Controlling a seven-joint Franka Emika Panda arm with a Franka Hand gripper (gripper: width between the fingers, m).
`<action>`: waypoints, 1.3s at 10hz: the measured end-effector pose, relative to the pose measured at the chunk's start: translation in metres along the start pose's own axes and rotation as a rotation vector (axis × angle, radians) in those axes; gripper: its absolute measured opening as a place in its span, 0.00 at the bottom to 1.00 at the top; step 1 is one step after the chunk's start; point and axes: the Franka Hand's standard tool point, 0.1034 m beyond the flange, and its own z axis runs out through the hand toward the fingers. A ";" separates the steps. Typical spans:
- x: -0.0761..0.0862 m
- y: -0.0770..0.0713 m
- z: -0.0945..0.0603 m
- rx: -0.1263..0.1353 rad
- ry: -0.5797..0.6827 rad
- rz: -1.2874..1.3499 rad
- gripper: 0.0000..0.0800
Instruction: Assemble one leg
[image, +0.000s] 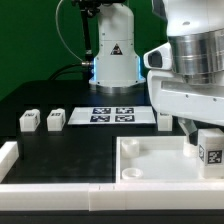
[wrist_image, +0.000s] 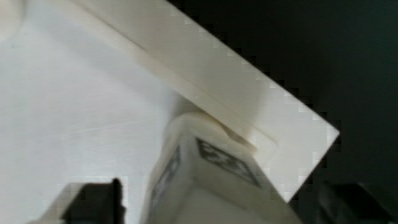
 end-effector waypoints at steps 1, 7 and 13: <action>0.000 0.000 0.000 0.000 0.000 -0.095 0.80; 0.005 0.001 -0.001 -0.070 0.050 -0.617 0.71; 0.003 0.000 -0.003 -0.056 0.071 0.307 0.36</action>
Offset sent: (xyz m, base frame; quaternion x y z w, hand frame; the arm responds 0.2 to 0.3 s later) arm 0.0078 -0.0023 0.0079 -0.0623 0.0301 -0.4960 0.8656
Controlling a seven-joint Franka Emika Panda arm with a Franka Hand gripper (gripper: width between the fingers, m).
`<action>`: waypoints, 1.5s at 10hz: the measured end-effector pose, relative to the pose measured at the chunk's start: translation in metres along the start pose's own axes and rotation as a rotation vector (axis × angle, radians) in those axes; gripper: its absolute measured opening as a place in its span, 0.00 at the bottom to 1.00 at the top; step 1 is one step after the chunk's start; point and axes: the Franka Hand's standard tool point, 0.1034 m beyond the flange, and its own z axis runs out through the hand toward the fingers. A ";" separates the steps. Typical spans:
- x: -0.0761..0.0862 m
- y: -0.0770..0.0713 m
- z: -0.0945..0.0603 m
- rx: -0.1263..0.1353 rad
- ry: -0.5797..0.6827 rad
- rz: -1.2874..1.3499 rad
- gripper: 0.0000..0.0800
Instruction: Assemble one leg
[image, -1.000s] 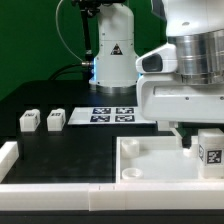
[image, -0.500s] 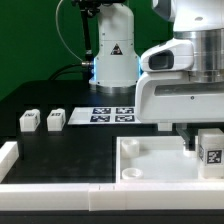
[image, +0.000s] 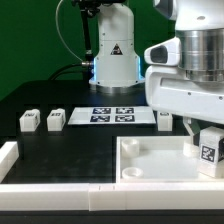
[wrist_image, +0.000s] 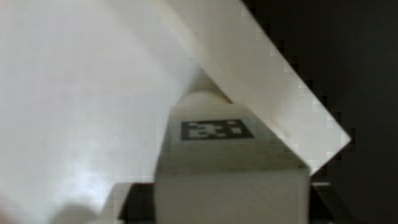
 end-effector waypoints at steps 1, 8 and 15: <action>0.002 0.001 0.000 0.010 -0.019 0.215 0.36; 0.006 0.004 0.000 0.014 -0.042 0.861 0.37; -0.018 0.011 -0.024 0.020 -0.058 0.794 0.80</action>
Offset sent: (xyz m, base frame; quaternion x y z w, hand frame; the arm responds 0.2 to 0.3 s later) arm 0.0126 -0.0041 0.0072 0.0588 -0.0033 0.3688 0.9277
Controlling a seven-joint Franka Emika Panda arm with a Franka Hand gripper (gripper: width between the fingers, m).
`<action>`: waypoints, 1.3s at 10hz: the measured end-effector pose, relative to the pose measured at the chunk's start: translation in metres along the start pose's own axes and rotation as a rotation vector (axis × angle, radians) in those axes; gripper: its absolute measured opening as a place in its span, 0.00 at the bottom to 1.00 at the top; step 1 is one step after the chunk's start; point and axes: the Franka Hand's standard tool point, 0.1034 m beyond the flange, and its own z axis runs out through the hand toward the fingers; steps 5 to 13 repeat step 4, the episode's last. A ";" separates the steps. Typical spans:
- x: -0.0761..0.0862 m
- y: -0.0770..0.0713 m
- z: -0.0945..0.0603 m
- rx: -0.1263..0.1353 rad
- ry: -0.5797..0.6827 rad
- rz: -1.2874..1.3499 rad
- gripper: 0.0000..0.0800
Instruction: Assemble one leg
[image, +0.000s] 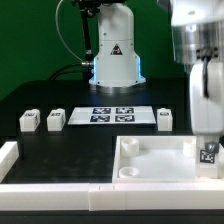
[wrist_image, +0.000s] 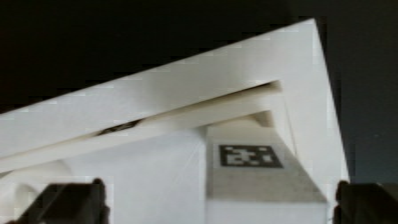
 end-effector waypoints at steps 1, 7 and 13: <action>-0.003 0.004 -0.005 -0.005 -0.004 -0.004 0.81; -0.002 0.005 0.000 -0.009 -0.001 -0.003 0.81; -0.002 0.005 0.000 -0.009 -0.001 -0.003 0.81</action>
Offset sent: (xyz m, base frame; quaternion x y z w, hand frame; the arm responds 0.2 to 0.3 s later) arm 0.0000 0.0000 0.0000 0.0000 0.0000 0.0000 1.0000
